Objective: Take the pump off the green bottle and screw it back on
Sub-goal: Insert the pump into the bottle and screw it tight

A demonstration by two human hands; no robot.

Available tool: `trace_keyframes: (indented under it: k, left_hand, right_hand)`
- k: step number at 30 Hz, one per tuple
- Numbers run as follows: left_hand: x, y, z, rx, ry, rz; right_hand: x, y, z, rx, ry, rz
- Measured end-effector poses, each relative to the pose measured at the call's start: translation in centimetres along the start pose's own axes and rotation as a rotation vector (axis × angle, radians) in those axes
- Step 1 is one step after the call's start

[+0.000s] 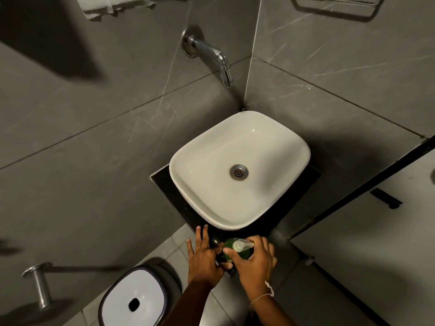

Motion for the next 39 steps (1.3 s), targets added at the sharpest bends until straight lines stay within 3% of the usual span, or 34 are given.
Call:
trace_keyframes:
  k: [4,11,16,26,32,39]
  left_hand:
    - [0.0,0.3,0.1,-0.016,-0.004,-0.013]
    - [0.0,0.0,0.0,-0.025,0.006,-0.001]
    - [-0.1,0.1,0.0,-0.039,0.011,-0.017]
    - [0.1,0.0,-0.3,-0.061,0.026,-0.002]
    - [0.1,0.2,0.0,-0.07,0.023,-0.01]
    - [0.2,0.2,0.0,-0.081,0.034,-0.01]
  right_hand:
    - [0.2,0.0,-0.4,-0.076,-0.048,0.081]
    - [-0.3,0.1,-0.5,-0.039,0.01,-0.005]
    - [0.0,0.1,-0.8,-0.028,-0.105,0.111]
    - [-0.3,-0.1,-0.2,-0.014,0.005,-0.028]
    - [-0.2,-0.7,-0.1,-0.012,-0.07,0.101]
    - [-0.5,-0.4,-0.2,0.016,-0.019,-0.05]
Point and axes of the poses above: each hand's wrist, its own x-axis away from the middle knuckle, its own z-axis out of the back of the hand, y = z × x, the point moved 10 cm from there along -x, towards the middle knuckle, and after that the axes turned 15 degrees about z, right-handed, at the moved point
